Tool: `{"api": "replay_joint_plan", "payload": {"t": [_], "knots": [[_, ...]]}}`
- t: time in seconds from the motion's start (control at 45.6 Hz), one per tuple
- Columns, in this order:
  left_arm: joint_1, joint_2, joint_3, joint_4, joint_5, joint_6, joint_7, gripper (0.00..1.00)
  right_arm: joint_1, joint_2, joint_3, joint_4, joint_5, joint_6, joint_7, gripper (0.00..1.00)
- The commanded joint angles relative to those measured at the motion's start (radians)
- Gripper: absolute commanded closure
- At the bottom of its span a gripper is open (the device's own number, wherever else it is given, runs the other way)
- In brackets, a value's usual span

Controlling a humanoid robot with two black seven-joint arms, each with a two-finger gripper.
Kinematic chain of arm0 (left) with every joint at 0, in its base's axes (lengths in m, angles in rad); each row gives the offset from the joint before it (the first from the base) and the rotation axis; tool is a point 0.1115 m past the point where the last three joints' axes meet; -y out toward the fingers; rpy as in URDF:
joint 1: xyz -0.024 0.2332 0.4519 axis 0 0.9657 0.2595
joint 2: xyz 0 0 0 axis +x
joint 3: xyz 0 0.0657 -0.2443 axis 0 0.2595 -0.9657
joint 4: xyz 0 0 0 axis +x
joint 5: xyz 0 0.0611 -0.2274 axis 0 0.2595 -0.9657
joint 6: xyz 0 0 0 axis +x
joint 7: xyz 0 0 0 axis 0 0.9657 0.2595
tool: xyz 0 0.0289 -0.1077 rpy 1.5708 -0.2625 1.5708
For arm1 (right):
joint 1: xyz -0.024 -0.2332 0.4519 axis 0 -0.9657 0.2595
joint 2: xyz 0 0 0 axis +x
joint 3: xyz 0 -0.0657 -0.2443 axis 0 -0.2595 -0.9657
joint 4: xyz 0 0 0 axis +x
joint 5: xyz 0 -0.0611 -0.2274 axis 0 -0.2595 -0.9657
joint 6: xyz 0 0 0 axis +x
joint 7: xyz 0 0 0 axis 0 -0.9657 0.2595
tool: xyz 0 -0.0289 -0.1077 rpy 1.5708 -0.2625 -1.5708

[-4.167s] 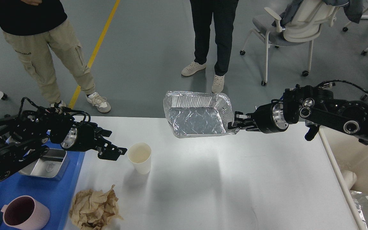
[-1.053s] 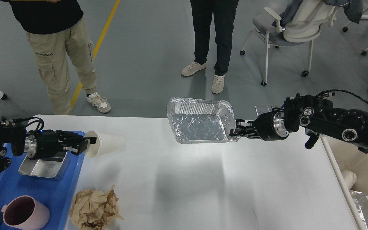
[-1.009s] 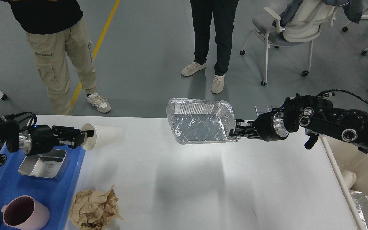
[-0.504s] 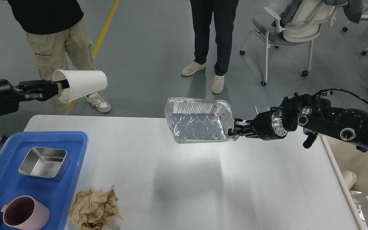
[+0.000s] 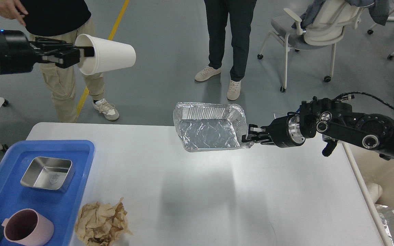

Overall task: Tidy desktop
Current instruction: 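Lift the paper cup and carry it toward the held foil tray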

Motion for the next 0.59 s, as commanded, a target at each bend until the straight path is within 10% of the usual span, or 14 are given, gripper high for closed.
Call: {"api": "replay_joint_plan", "payload": {"t": [0.0, 0.57], "knots": [[-0.049, -0.114, 0.000, 0.001, 0.110, -0.031, 0.001, 0.96, 0.000, -0.001, 0.000, 0.000, 0.000, 0.001, 0.000, 1.00], [-0.209, -0.556, 0.246, 0.119, 0.293, -0.039, 0.034, 0.95, 0.002, -0.005, 0.004, 0.008, 0.000, -0.006, 0.000, 1.00]]}}
